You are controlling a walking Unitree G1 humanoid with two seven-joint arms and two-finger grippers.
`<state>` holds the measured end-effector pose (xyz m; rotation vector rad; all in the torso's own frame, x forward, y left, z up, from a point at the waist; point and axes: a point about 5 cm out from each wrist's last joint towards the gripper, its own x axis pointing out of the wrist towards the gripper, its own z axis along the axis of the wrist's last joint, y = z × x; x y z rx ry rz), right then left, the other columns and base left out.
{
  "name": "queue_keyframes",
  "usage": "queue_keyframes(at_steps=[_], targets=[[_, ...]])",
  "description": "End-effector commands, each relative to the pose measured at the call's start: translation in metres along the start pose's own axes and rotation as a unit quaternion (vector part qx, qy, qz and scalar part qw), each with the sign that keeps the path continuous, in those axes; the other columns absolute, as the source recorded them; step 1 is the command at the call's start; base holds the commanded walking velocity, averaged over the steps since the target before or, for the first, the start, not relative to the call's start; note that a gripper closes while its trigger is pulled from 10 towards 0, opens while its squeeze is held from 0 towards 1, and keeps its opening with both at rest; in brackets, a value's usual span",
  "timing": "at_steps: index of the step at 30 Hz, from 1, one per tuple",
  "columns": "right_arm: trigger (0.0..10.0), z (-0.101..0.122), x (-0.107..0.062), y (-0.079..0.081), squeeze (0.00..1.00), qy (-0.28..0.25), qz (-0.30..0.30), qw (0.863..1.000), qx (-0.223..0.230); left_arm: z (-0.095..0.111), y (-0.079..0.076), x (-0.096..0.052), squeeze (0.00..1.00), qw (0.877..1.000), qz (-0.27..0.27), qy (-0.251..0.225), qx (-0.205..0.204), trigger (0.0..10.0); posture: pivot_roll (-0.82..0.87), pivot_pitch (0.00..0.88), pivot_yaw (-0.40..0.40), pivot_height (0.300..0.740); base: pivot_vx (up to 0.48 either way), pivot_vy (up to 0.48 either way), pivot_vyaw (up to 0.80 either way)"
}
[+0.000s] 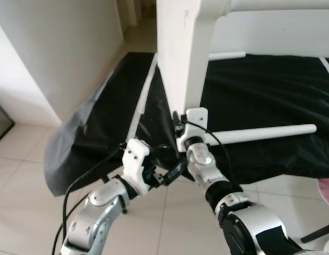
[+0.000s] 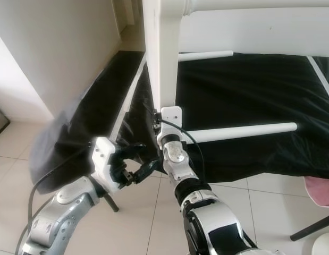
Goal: Building children table
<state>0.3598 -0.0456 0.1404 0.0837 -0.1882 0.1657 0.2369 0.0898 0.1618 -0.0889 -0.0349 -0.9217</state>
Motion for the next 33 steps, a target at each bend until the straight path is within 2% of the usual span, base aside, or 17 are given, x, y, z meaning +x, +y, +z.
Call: queue_keyframes(at_steps=[1, 5, 7, 12, 13, 14, 17, 20, 26, 27, 30, 33], targets=[[10.0, 0.006, -0.004, 0.040, 1.00, -0.015, 0.073, 0.997, 0.032, 0.001, -0.002, -0.002, 0.00, 1.000, 0.003, 0.001, -0.003, 10.0, 0.12, 0.000, 0.000, 0.740, 0.000, 0.000, 0.00], [10.0, 0.005, -0.005, 0.037, 1.00, -0.015, 0.078, 0.996, 0.039, 0.001, -0.003, -0.002, 0.00, 1.000, 0.003, 0.000, -0.004, 10.0, 0.12, 0.000, -0.001, 0.740, 0.000, 0.000, 0.00], [10.0, 0.006, -0.009, 0.029, 1.00, -0.033, 0.081, 0.995, 0.041, 0.000, -0.005, -0.002, 0.00, 1.000, 0.000, 0.001, -0.006, 10.0, 0.12, 0.000, 0.001, 0.740, 0.000, 0.000, 0.00], [10.0, 0.006, -0.013, 0.018, 1.00, -0.047, 0.074, 0.996, 0.033, 0.000, -0.006, -0.002, 0.00, 1.000, -0.004, 0.001, -0.007, 10.0, 0.11, 0.000, 0.004, 0.740, 0.000, 0.000, 0.00], [10.0, 0.005, -0.016, 0.014, 0.64, -0.049, 0.077, 0.995, 0.028, 0.001, -0.007, -0.002, 0.00, 1.000, -0.008, 0.002, -0.007, 10.0, 0.11, 0.000, 0.007, 0.740, 0.000, 0.000, 0.00], [10.0, 0.003, -0.020, 0.009, 0.00, -0.051, 0.078, 0.995, 0.023, 0.001, -0.008, -0.002, 0.00, 1.000, -0.012, 0.003, -0.007, 10.0, 0.11, 0.000, 0.007, 0.740, 0.000, 0.000, 0.00], [10.0, -0.001, -0.031, 0.003, 0.00, -0.055, 0.094, 0.994, 0.011, 0.002, -0.010, -0.001, 0.00, 1.000, -0.020, 0.002, -0.006, 10.0, 0.09, 0.000, 0.004, 0.740, 0.000, 0.000, 0.00], [10.0, -0.001, -0.034, 0.002, 0.00, -0.057, 0.099, 0.993, 0.007, 0.002, -0.010, 0.000, 0.00, 1.000, -0.021, 0.002, -0.007, 10.0, 0.09, 0.000, 0.004, 0.740, 0.000, 0.000, 0.00], [10.0, -0.002, -0.059, -0.016, 0.00, -0.067, 0.129, 0.989, -0.036, 0.001, -0.011, 0.000, 0.00, 0.999, -0.030, 0.011, -0.004, 10.0, 0.05, 0.000, 0.032, 0.740, 0.000, 0.000, 0.00], [10.0, -0.002, -0.059, -0.016, 0.00, -0.067, 0.129, 0.989, -0.036, 0.001, -0.011, 0.000, 0.00, 0.999, -0.030, 0.011, -0.004, 10.0, 0.05, 0.000, 0.032, 0.740, 0.000, 0.000, 0.00], [10.0, -0.002, -0.081, -0.034, 0.00, -0.064, 0.131, 0.988, -0.059, 0.001, -0.009, 0.001, 0.00, 0.999, -0.038, 0.017, -0.002, 10.0, 0.03, 0.000, 0.046, 0.740, 0.000, 0.000, 0.00], [10.0, -0.002, -0.086, -0.039, 0.00, -0.060, 0.130, 0.988, -0.059, 0.001, -0.008, 0.001, 0.00, 0.999, -0.039, 0.018, -0.001, 10.0, 0.03, 0.000, 0.048, 0.740, 0.000, 0.000, 0.00]])
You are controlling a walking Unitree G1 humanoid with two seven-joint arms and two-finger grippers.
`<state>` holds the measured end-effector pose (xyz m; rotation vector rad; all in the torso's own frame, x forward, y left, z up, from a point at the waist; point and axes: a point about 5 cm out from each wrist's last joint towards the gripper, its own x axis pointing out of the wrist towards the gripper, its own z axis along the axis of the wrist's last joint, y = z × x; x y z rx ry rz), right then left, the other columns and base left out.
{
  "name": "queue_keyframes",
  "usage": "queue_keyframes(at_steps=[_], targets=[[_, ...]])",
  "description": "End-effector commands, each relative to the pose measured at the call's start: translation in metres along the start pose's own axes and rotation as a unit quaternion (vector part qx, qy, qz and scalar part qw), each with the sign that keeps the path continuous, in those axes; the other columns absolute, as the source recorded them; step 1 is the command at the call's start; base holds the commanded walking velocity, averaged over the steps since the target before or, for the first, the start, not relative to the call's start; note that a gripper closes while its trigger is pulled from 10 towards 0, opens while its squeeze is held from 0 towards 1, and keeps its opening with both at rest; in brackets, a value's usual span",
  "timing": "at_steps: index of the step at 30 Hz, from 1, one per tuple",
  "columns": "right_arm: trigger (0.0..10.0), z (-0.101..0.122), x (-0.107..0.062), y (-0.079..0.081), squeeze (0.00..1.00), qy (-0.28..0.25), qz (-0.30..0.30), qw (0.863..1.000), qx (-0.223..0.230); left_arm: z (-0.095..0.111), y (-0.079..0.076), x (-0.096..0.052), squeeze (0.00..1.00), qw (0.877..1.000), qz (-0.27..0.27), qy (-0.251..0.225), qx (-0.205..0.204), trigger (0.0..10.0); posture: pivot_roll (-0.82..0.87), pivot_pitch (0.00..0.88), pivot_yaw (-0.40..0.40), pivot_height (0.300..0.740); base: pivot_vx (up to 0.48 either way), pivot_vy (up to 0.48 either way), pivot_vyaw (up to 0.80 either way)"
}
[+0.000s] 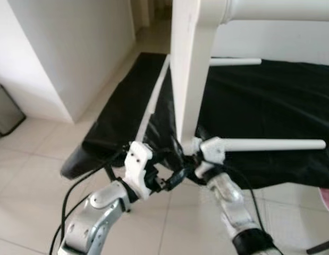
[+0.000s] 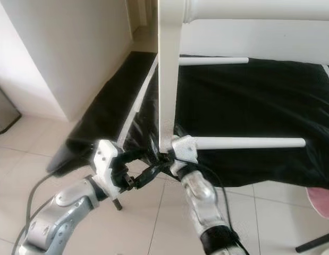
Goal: Building children table
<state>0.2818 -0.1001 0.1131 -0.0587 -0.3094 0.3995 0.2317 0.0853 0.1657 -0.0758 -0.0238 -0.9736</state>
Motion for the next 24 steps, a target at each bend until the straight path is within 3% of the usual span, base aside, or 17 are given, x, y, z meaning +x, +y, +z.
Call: queue_keyframes(at_steps=[1, 10, 14, 16, 18, 20, 21, 24], targets=[[10.0, 0.005, 0.000, 0.000, 0.00, -0.007, 0.004, 1.000, 0.006, -0.002, -0.001, 0.001, 0.00, 1.000, -0.014, 0.010, -0.004, 10.0, 0.03, 0.000, 0.050, 0.740, 0.000, 0.000, 0.00], [10.0, 0.003, -0.037, -0.014, 0.00, 0.035, 0.013, 0.999, -0.010, 0.001, 0.000, 0.002, 0.00, 0.999, -0.030, 0.010, 0.006, 10.0, 0.03, 0.000, 0.059, 0.740, 0.000, 0.000, 0.00], [10.0, 0.006, -0.045, -0.026, 0.00, 0.044, 0.002, 0.999, -0.016, 0.002, 0.001, 0.001, 0.00, 0.999, -0.033, 0.010, 0.009, 10.0, 0.04, 0.000, 0.046, 0.740, 0.000, 0.000, 0.00], [10.0, 0.007, -0.046, -0.029, 0.00, 0.045, -0.002, 0.999, -0.019, 0.002, 0.001, 0.001, 0.00, 0.999, -0.033, 0.010, 0.009, 10.0, 0.04, 0.000, 0.046, 0.740, 0.000, 0.000, 0.00], [10.0, 0.011, -0.048, -0.045, 0.00, 0.047, -0.014, 0.998, -0.031, 0.001, 0.000, 0.000, 0.00, 0.999, -0.038, 0.013, 0.013, 10.0, 0.04, 0.000, 0.044, 0.740, 0.000, 0.000, 0.00], [10.0, 0.011, -0.048, -0.045, 0.00, 0.047, -0.014, 0.998, -0.031, 0.001, 0.000, 0.000, 0.00, 0.999, -0.038, 0.013, 0.013, 10.0, 0.04, 0.000, 0.044, 0.740, 0.000, 0.000, 0.00], [10.0, 0.016, -0.045, -0.054, 0.00, 0.046, -0.015, 0.998, -0.040, 0.001, 0.000, -0.001, 0.00, 0.999, -0.046, 0.017, 0.015, 10.0, 0.03, 0.000, 0.050, 0.740, 0.000, 0.000, 0.00], [10.0, 0.018, -0.042, -0.055, 0.00, 0.044, -0.014, 0.998, -0.040, 0.000, 0.000, -0.001, 0.00, 0.999, -0.048, 0.019, 0.016, 10.0, 0.03, 0.000, 0.052, 0.740, 0.000, 0.000, 0.00]])
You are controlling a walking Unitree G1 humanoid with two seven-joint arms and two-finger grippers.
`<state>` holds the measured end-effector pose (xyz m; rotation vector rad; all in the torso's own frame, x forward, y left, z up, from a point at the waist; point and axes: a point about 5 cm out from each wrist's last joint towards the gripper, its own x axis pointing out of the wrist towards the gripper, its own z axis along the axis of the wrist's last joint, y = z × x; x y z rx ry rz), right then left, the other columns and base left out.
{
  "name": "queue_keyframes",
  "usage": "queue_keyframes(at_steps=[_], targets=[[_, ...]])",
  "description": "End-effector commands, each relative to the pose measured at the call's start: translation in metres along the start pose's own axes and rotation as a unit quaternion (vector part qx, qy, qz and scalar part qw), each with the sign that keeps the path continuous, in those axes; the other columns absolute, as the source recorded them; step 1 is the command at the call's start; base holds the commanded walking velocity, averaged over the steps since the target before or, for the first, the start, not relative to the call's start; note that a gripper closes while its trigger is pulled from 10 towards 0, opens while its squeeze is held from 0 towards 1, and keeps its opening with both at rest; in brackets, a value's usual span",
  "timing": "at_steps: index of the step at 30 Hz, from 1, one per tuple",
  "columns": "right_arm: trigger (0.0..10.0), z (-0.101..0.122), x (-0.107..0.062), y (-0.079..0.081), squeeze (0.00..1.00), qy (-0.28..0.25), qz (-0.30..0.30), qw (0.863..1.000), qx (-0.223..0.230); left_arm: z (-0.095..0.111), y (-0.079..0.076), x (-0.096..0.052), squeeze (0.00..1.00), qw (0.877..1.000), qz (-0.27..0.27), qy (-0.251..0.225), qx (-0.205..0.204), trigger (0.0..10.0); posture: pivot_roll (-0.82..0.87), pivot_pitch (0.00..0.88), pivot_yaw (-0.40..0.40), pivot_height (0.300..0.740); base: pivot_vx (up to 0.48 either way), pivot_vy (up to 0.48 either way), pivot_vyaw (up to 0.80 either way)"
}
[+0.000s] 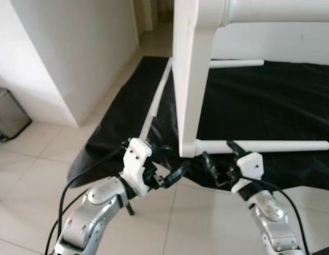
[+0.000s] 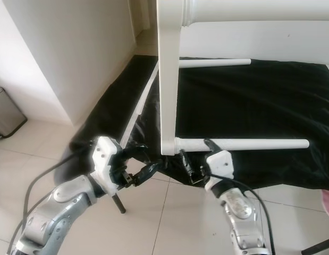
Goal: Building children table
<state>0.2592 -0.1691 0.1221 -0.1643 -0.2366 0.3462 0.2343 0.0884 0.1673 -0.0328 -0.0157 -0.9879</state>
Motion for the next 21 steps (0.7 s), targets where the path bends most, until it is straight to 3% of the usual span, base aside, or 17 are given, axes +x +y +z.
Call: queue_keyframes(at_steps=[1, 9, 14, 21], targets=[[10.0, 0.002, 0.002, 0.001, 0.00, -0.002, 0.003, 1.000, 0.007, -0.001, -0.004, 0.000, 0.00, 0.999, -0.041, 0.005, 0.000, 10.0, 0.03, 0.000, 0.052, 0.740, 0.000, 0.000, 0.00], [10.0, -0.001, 0.017, 0.012, 0.00, 0.003, -0.004, 0.999, 0.040, -0.002, -0.009, 0.003, 0.00, 0.998, -0.056, 0.008, -0.005, 10.0, 0.04, 0.000, 0.058, 0.740, 0.000, 0.000, 0.00], [10.0, 0.003, 0.027, 0.041, 0.00, -0.009, 0.004, 0.997, 0.077, -0.003, -0.011, 0.001, 0.00, 0.998, -0.059, 0.012, -0.010, 10.0, 0.05, 0.000, 0.060, 0.740, 0.000, 0.000, 0.00], [10.0, 0.006, 0.024, 0.040, 0.00, -0.009, -0.004, 0.997, 0.078, -0.003, -0.011, 0.000, 0.00, 0.998, -0.053, 0.011, -0.009, 10.0, 0.05, 0.000, 0.059, 0.740, 0.000, 0.000, 0.00]])
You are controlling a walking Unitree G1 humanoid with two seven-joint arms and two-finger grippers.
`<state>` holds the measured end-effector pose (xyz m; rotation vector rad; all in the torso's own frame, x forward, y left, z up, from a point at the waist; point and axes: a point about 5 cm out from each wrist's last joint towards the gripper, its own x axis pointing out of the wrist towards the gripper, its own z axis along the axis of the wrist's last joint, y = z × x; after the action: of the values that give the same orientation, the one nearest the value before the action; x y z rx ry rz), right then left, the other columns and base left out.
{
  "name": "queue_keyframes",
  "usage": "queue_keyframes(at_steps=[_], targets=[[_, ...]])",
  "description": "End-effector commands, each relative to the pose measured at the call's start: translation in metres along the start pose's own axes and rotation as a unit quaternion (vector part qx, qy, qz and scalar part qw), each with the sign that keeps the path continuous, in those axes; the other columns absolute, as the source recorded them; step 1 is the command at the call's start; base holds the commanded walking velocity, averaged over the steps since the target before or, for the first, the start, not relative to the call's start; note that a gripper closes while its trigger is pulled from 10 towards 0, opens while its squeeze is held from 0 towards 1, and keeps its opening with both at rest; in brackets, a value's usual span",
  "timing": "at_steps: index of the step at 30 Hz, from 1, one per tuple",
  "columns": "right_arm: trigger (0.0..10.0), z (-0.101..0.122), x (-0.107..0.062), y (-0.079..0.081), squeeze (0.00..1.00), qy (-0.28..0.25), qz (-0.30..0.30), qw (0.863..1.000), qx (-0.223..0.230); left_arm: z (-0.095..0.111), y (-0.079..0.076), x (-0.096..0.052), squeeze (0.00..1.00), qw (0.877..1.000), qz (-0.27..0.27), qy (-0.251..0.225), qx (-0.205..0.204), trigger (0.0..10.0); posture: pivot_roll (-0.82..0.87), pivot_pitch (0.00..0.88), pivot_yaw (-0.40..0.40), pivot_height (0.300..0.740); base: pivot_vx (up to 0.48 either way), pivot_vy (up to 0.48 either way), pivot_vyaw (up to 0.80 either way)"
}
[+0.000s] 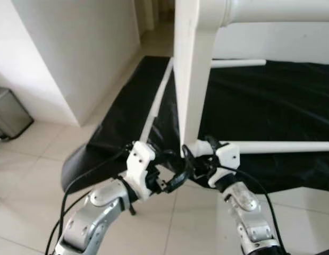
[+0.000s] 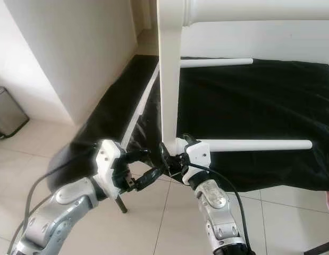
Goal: Building children table
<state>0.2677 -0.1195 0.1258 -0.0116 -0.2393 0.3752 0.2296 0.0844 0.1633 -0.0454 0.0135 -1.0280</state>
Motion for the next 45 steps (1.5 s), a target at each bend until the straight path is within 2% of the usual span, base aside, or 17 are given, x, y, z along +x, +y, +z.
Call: queue_keyframes(at_steps=[1, 4, 9, 12, 21, 32, 42, 45], targets=[[10.0, 0.000, -0.005, -0.007, 0.00, 0.006, -0.018, 1.000, -0.001, 0.001, -0.004, -0.001, 0.00, 1.000, -0.030, 0.002, 0.006, 10.0, 0.05, 0.000, 0.052, 0.740, 0.000, 0.000, 0.00], [10.0, 0.004, -0.011, -0.014, 0.00, 0.004, -0.035, 0.999, -0.010, 0.003, -0.002, -0.003, 0.00, 1.000, -0.021, -0.002, 0.011, 10.0, 0.05, 0.006, 0.045, 0.740, 0.000, 0.000, 0.00], [10.0, 0.005, -0.015, -0.016, 0.00, 0.005, -0.040, 0.999, -0.015, 0.006, 0.000, -0.004, 0.00, 1.000, -0.016, -0.006, 0.015, 10.0, 0.05, 0.011, 0.041, 0.740, 0.000, 0.000, 0.00], [10.0, 0.009, -0.022, -0.012, 0.00, 0.007, -0.044, 0.999, -0.018, 0.007, 0.003, -0.009, 0.00, 1.000, -0.012, -0.002, 0.016, 10.0, 0.05, 0.044, 0.054, 0.740, 0.000, 0.000, 0.00], [10.0, 0.010, -0.024, -0.005, 0.00, 0.009, -0.034, 0.999, -0.016, 0.008, 0.002, -0.014, 0.00, 1.000, -0.012, 0.003, 0.016, 10.0, 0.06, 0.053, 0.062, 0.740, 0.000, 0.000, 0.00], [10.0, 0.008, -0.007, 0.015, 0.00, 0.012, 0.019, 1.000, 0.006, 0.008, 0.002, -0.017, 0.00, 1.000, -0.012, 0.010, 0.013, 10.0, 0.09, 0.022, 0.067, 0.740, 0.000, 0.000, 0.00], [10.0, 0.005, -0.001, 0.008, 0.00, 0.019, 0.026, 0.999, -0.003, 0.004, -0.002, -0.018, 0.00, 0.999, -0.032, 0.025, 0.010, 10.0, 0.10, 0.007, 0.058, 0.740, 0.000, 0.000, 0.00], [10.0, 0.001, 0.007, 0.009, 0.00, 0.027, 0.040, 0.999, -0.008, 0.002, -0.006, -0.019, 0.00, 0.998, -0.052, 0.032, 0.002, 10.0, 0.10, 0.000, 0.056, 0.740, 0.000, 0.000, 0.00]])
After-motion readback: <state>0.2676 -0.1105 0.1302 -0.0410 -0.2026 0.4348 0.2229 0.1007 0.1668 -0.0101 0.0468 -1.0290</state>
